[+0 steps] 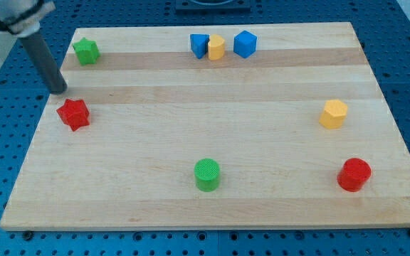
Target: Push green star to the left side of the blue triangle
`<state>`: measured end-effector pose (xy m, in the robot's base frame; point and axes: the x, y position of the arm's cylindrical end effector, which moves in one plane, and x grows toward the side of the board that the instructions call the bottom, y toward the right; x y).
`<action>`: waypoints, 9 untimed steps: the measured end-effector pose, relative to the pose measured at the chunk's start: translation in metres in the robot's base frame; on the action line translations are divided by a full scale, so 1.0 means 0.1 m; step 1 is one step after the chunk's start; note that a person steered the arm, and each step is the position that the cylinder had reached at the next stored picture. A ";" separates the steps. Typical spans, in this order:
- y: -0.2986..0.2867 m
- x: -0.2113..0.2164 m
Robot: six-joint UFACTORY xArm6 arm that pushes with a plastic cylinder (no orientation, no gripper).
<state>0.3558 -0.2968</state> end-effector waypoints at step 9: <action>2.15 -0.89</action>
<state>0.2669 -0.0817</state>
